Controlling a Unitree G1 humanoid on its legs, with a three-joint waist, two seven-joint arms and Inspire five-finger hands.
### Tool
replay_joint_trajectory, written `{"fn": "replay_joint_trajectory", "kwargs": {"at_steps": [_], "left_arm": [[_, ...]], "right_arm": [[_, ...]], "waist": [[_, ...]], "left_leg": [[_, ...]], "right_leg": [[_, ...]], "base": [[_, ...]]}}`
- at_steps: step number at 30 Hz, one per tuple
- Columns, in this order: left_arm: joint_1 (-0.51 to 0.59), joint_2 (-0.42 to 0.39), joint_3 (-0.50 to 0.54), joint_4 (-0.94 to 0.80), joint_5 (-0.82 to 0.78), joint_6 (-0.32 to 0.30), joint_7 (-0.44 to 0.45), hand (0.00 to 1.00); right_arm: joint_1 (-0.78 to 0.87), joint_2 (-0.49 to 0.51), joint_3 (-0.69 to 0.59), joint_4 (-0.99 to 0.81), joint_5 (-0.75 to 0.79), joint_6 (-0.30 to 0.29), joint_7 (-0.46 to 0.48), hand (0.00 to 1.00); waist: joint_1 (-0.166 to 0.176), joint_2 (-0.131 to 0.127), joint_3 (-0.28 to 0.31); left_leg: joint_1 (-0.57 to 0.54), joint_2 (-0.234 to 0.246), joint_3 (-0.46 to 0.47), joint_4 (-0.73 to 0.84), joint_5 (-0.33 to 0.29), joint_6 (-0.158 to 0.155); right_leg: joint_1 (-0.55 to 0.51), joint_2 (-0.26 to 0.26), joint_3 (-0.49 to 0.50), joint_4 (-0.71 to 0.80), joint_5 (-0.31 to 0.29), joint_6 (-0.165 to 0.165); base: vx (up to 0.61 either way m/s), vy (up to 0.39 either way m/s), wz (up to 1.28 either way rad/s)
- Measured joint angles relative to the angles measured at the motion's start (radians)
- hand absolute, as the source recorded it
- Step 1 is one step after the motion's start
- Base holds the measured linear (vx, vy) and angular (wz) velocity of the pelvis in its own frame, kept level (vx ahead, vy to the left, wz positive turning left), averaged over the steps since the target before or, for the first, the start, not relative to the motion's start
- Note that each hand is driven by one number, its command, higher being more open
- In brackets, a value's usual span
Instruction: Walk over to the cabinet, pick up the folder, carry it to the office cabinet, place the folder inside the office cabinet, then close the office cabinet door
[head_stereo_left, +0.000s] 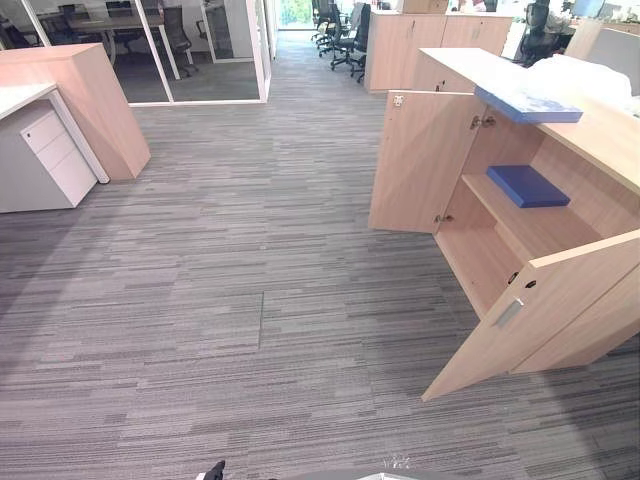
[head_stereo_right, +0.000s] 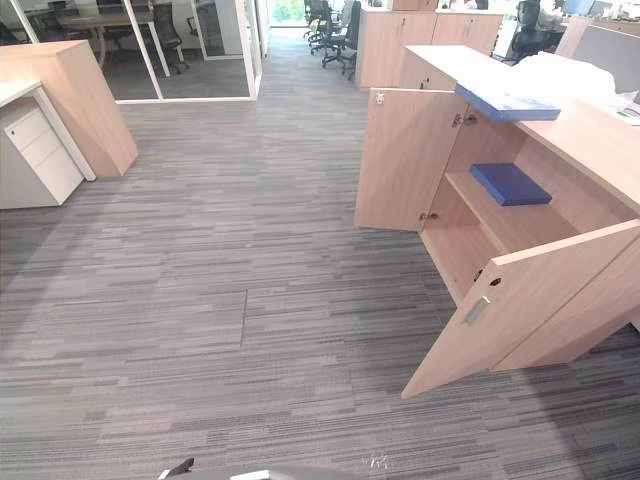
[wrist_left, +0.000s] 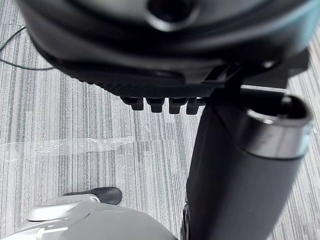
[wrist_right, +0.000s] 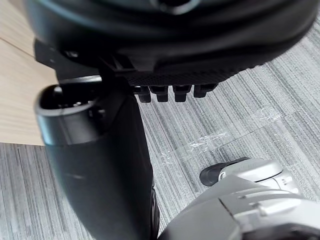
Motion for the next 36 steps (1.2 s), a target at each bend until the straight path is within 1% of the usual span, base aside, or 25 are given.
{"fn": "replay_joint_trajectory", "kwargs": {"at_steps": [5,13,19,22,24,25,26,27,28,29,30,31,32,33,34,35,36], "left_arm": [[-0.005,-0.001,0.000,0.009,-0.022,0.000,-0.012,1.00],[-0.006,-0.001,0.000,0.008,-0.021,-0.001,-0.016,1.00],[-0.008,-0.004,-0.004,0.007,0.006,-0.005,0.016,1.00],[-0.009,-0.005,-0.008,0.001,0.008,-0.015,0.041,1.00],[-0.009,-0.007,-0.006,-0.004,0.008,-0.015,0.049,1.00],[-0.011,-0.008,0.003,-0.010,0.007,-0.015,0.053,1.00],[-0.013,-0.009,0.014,-0.022,0.006,-0.016,0.058,1.00],[-0.021,-0.021,0.042,-0.043,0.006,-0.015,0.069,1.00],[-0.026,-0.031,0.066,-0.063,0.003,-0.015,0.074,1.00],[-0.026,-0.039,0.088,-0.080,0.003,-0.017,0.074,1.00],[-0.026,-0.057,0.136,-0.112,0.000,-0.022,0.077,1.00],[-0.025,-0.066,0.157,-0.128,-0.003,-0.023,0.081,1.00],[-0.024,-0.081,0.183,-0.160,-0.015,-0.027,0.094,1.00],[-0.013,-0.088,0.195,-0.179,-0.025,-0.034,0.109,1.00],[-0.011,-0.090,0.195,-0.188,-0.031,-0.036,0.115,1.00],[-0.008,-0.093,0.195,-0.198,-0.041,-0.038,0.125,1.00],[-0.007,-0.094,0.196,-0.201,-0.053,-0.039,0.131,1.00]], "right_arm": [[-0.015,-0.003,-0.003,0.000,0.000,0.001,0.008,1.00],[-0.018,-0.004,-0.003,0.000,0.000,0.001,0.008,1.00],[-0.020,-0.004,-0.002,0.000,0.000,0.001,0.003,1.00],[-0.028,-0.004,-0.002,-0.001,0.001,0.001,-0.006,1.00],[-0.032,-0.004,-0.002,-0.001,0.001,-0.001,-0.012,1.00],[-0.037,-0.003,-0.002,-0.002,0.001,-0.002,-0.016,1.00],[-0.040,0.000,-0.002,-0.004,0.003,-0.003,-0.019,1.00],[-0.045,0.001,-0.003,-0.010,0.005,-0.003,-0.021,1.00],[-0.047,0.001,-0.002,-0.027,0.008,-0.003,-0.024,1.00],[-0.046,0.002,0.001,-0.041,0.011,-0.003,-0.027,1.00],[-0.038,0.006,0.005,-0.061,0.024,-0.006,-0.033,1.00],[-0.037,0.008,0.007,-0.065,0.036,-0.007,-0.039,1.00],[-0.036,0.007,0.013,-0.070,0.040,-0.007,-0.044,1.00],[-0.035,0.006,0.022,-0.071,0.040,-0.007,-0.050,1.00],[-0.035,0.005,0.026,-0.073,0.039,-0.007,-0.050,1.00],[-0.032,0.005,0.025,-0.073,0.039,-0.007,-0.051,1.00],[-0.031,0.006,0.023,-0.073,0.039,-0.006,-0.053,1.00]], "waist": [[0.000,0.002,0.014],[0.000,0.003,0.017],[0.000,0.004,0.021],[-0.001,0.004,0.037],[-0.002,0.003,0.043],[-0.002,0.003,0.046],[-0.002,-0.001,0.051],[-0.001,-0.001,0.070],[0.004,0.005,0.092],[0.006,0.005,0.105],[0.009,0.005,0.116],[0.010,0.002,0.119],[0.013,0.004,0.122],[0.012,0.003,0.120],[0.012,0.003,0.120],[0.015,0.001,0.120],[0.019,0.000,0.120]], "left_leg": [[0.018,0.001,-0.002,-0.023,0.008,-0.003],[0.021,0.001,-0.002,-0.030,0.009,-0.004],[0.019,0.001,-0.003,-0.034,0.012,-0.005],[0.015,0.001,-0.005,-0.035,0.015,-0.005],[0.001,0.003,-0.005,-0.037,0.017,-0.008],[-0.019,0.004,-0.005,-0.019,0.012,-0.015],[-0.050,0.005,-0.004,0.022,-0.007,-0.027],[-0.096,0.012,0.000,0.109,-0.048,-0.036],[-0.141,0.030,0.011,0.228,-0.102,-0.047],[-0.173,0.040,0.022,0.315,-0.127,-0.058],[-0.262,0.067,0.060,0.529,-0.144,-0.069],[-0.313,0.082,0.070,0.638,-0.137,-0.065],[-0.394,0.119,0.092,0.810,-0.144,-0.054],[-0.442,0.158,0.115,0.873,-0.158,-0.062],[-0.461,0.172,0.119,0.874,-0.166,-0.061],[-0.486,0.198,0.131,0.831,-0.172,-0.060],[-0.498,0.208,0.133,0.767,-0.172,-0.061]], "right_leg": [[0.019,0.001,-0.003,-0.023,0.006,0.009],[0.020,0.001,-0.003,-0.024,0.005,0.011],[0.016,0.001,-0.004,-0.025,0.005,0.011],[0.013,0.001,-0.006,-0.026,0.005,0.011],[0.002,0.003,-0.007,-0.026,0.005,0.010],[-0.013,0.003,-0.008,-0.021,0.004,0.010],[-0.030,0.003,-0.009,-0.009,0.002,0.006],[-0.047,0.006,-0.012,0.017,-0.010,-0.007],[-0.056,0.017,-0.009,0.050,-0.035,-0.012],[-0.057,0.023,-0.008,0.066,-0.055,-0.024],[-0.051,0.029,-0.007,0.095,-0.077,-0.034],[-0.048,0.031,-0.004,0.110,-0.088,-0.042],[-0.042,0.036,-0.001,0.140,-0.114,-0.047],[-0.032,0.029,0.007,0.158,-0.136,-0.045],[-0.026,0.023,0.012,0.162,-0.141,-0.044],[-0.014,0.006,0.030,0.163,-0.155,-0.032],[-0.007,-0.013,0.042,0.163,-0.167,-0.019]], "base": [[0.00,-0.007,0.00],[0.00,0.000,0.00],[0.00,0.000,0.00],[0.00,0.000,0.00],[-0.03,-0.037,0.02],[-0.02,-0.034,0.03],[0.00,-0.029,0.04],[0.00,0.000,0.00],[-0.06,-0.014,0.00],[-0.09,-0.010,-0.04],[-0.07,-0.004,-0.04],[0.01,-0.004,-0.11],[0.10,0.009,-0.16],[0.13,0.019,-0.17],[0.18,0.064,-0.22],[0.17,0.094,-0.27],[0.34,0.233,-0.35]]}}
